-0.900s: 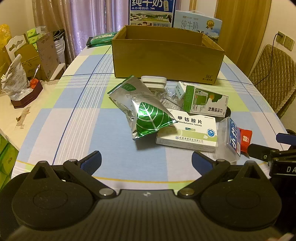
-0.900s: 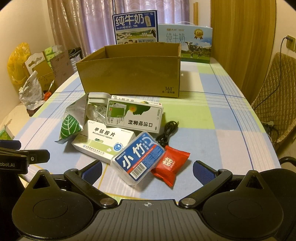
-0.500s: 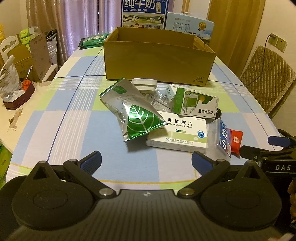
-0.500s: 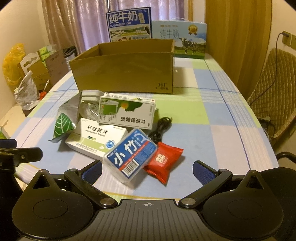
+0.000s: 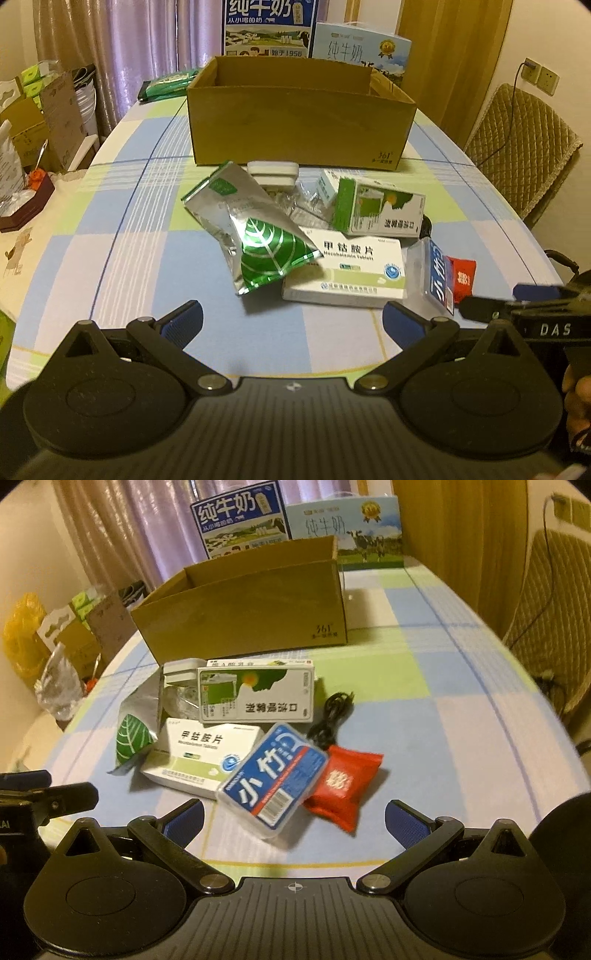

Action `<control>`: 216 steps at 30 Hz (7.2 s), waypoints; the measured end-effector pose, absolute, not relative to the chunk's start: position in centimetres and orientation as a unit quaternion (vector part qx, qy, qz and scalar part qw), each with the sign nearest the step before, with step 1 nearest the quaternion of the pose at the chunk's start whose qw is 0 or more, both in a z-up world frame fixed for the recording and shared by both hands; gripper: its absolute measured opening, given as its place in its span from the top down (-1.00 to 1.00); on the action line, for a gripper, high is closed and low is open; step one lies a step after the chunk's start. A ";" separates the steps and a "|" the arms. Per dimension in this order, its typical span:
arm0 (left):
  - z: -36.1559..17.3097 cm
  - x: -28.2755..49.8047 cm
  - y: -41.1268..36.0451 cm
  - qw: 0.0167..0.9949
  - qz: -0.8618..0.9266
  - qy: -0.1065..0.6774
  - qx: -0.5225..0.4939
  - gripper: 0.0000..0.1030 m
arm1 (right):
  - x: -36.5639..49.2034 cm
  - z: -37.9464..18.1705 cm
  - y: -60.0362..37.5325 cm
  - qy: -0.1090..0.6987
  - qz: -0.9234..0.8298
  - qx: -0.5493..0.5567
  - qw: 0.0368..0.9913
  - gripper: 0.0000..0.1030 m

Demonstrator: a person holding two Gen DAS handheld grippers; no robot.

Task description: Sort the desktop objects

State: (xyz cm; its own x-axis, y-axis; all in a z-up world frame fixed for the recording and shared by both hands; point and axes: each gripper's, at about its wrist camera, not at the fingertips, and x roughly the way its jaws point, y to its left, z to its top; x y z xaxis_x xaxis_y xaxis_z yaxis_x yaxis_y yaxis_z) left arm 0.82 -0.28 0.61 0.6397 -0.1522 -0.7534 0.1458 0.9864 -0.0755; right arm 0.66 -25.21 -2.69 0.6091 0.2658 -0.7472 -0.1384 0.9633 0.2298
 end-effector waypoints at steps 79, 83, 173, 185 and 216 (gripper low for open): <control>-4.4 6.8 0.1 0.847 -0.214 0.486 0.014 -0.97 | 3.6 -7.1 -21.5 0.464 0.229 0.021 0.855 -0.07; -4.6 7.3 0.9 0.849 -0.200 0.489 0.013 -0.98 | 3.5 -7.2 -21.5 0.461 0.227 0.021 0.858 -0.07; -6.9 3.9 -4.9 0.843 -0.249 0.456 0.141 -0.32 | 4.7 -7.2 -23.3 0.426 0.108 0.027 0.898 -0.43; -7.1 4.1 -5.3 0.850 -0.232 0.454 0.131 -0.30 | 5.2 -7.7 -22.7 0.427 0.110 0.005 0.898 -0.06; 5.0 10.2 -3.0 0.915 -0.181 0.350 0.092 -0.30 | 8.5 3.1 -23.2 0.315 0.134 0.014 0.940 -0.05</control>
State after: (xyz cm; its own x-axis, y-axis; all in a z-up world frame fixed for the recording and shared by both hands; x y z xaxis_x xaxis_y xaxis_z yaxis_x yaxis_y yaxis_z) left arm 10.18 -3.04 5.02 0.6899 -0.2659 -0.6733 0.3946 0.9179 0.0418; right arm 8.47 -23.25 3.11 0.7658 0.2616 -0.5874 -0.2436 0.9635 0.1115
